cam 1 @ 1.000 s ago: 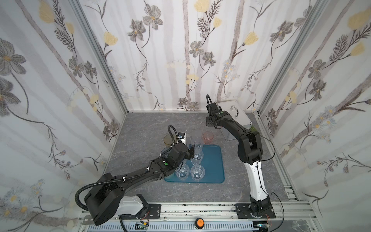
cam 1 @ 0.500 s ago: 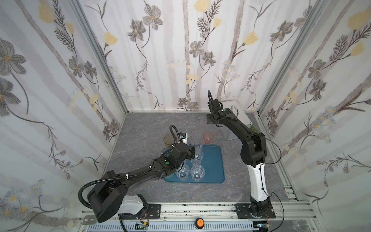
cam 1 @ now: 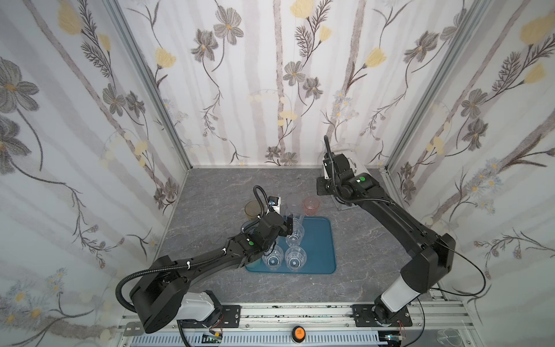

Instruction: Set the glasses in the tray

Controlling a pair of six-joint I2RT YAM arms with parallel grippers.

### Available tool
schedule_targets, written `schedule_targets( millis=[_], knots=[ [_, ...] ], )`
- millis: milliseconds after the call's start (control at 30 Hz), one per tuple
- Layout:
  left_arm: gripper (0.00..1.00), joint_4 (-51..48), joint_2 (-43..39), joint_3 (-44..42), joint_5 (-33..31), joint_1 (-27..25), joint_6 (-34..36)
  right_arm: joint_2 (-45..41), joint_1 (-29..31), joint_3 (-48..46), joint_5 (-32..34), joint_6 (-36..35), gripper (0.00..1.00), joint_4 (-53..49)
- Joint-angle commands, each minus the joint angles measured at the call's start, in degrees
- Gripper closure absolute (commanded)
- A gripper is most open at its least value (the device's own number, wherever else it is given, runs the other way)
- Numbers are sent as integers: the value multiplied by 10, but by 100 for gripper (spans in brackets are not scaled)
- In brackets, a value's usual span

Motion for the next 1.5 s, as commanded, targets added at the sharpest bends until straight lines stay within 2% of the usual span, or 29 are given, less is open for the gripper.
schedule_targets(
  millis=[0,100,267,567,867,1467],
  knots=[
    [12,11,12,12,-29,-13,20,-57,9,-67,-39,30,96,0],
    [12,13,32,21,-18,-22,8,-97,19,-133,-72,46,96,4],
    [11,16,68,34,8,-28,-9,-89,25,-199,-97,50,96,37],
    [11,17,54,3,-3,-29,-21,24,31,-169,-107,16,96,50],
    [11,17,52,1,2,-29,-25,97,31,-128,-74,-22,95,28],
    [11,17,51,-1,-3,-29,-19,130,31,-94,-76,-38,93,23]
  ],
)
